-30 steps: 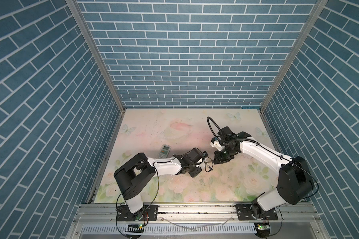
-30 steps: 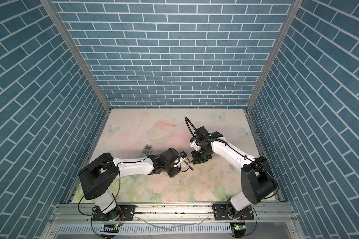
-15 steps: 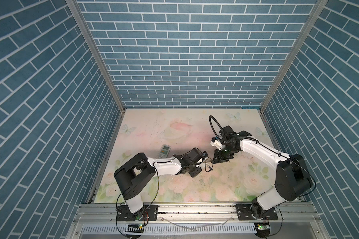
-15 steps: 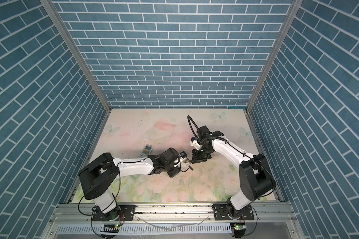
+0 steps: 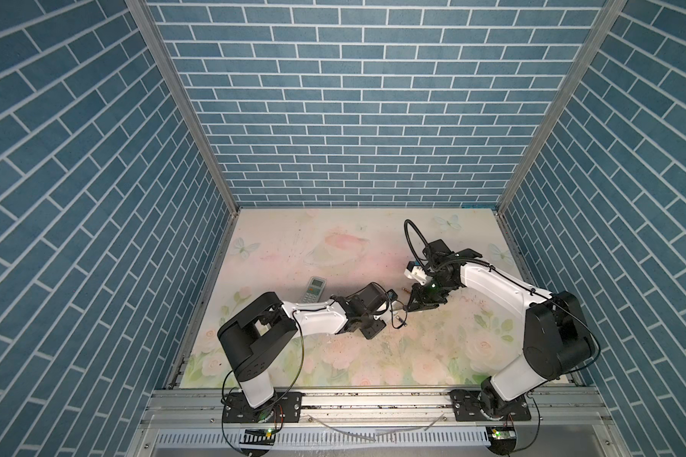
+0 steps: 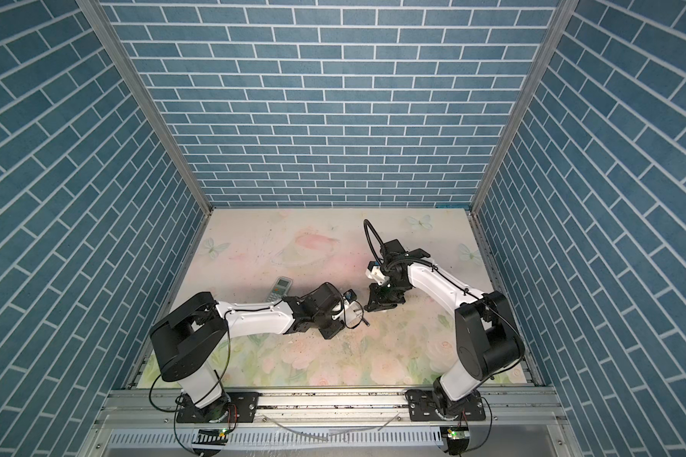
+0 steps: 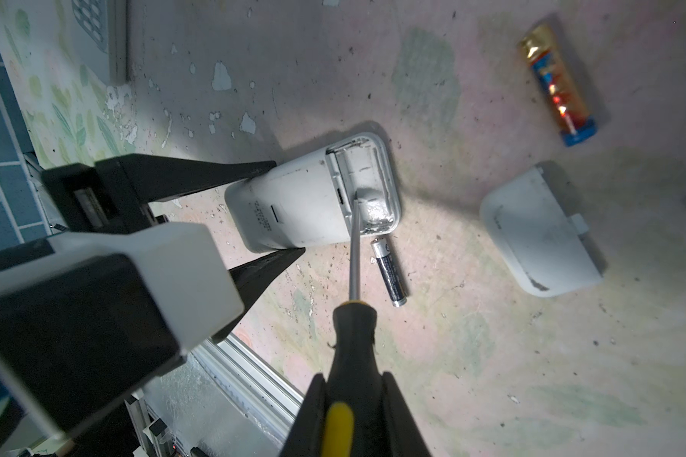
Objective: Unload the batteries from the remote control
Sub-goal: 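Pry the gold battery out of the compartment with the screwdriver tip, then lift the screwdriver away while the left gripper carries the empty remote back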
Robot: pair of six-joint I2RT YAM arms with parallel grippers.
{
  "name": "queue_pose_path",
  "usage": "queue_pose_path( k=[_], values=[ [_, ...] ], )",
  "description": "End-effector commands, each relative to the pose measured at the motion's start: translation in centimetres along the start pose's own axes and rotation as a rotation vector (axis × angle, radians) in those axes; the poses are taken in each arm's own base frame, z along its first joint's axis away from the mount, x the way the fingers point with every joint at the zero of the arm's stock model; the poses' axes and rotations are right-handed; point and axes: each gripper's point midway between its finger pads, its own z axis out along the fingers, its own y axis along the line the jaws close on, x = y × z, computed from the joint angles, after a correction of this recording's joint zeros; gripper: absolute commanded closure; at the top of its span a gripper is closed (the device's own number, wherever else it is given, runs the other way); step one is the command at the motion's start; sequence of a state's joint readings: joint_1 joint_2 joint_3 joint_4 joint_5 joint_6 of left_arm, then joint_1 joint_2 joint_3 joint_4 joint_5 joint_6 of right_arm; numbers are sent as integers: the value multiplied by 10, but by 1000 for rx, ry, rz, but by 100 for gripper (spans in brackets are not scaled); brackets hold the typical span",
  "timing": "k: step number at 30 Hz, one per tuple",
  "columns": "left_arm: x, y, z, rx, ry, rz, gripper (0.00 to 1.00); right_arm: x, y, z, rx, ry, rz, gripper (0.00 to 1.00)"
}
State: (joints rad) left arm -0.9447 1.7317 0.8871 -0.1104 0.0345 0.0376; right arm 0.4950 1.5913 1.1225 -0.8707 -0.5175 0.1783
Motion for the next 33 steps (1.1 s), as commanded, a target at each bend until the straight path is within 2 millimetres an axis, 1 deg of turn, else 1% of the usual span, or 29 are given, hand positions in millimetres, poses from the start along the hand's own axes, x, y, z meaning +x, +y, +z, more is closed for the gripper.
queue_pose_path(
  k=[1,5,8,11,13,14,19,22,24,27,30,33],
  values=[
    [59,4,12,-23,201,26,83,-4,19,-10,-50,-34,-75,100],
    [61,5,14,-31,213,3,82,-7,16,-32,11,-96,-76,100],
    [60,6,15,-33,212,-25,82,-13,8,-55,61,-183,-46,100],
    [56,8,15,-37,200,-56,82,-24,-14,-73,182,-276,8,100],
    [53,10,15,-44,193,-80,82,-35,-33,-80,267,-338,57,100],
    [51,11,15,-48,190,-89,82,-42,-39,-82,280,-368,76,100],
    [35,17,15,-68,172,-128,81,-80,-82,-87,338,-514,202,100],
    [28,21,15,-76,161,-147,81,-101,-100,-86,328,-573,245,100],
    [26,22,15,-79,157,-157,81,-109,-110,-82,328,-576,263,100],
    [24,23,14,-80,149,-165,81,-114,-124,-73,331,-560,286,100],
    [24,25,13,-84,147,-176,81,-112,-128,-61,313,-525,293,100],
    [25,29,12,-90,144,-197,81,-105,-129,-52,299,-508,296,100]
  ],
)
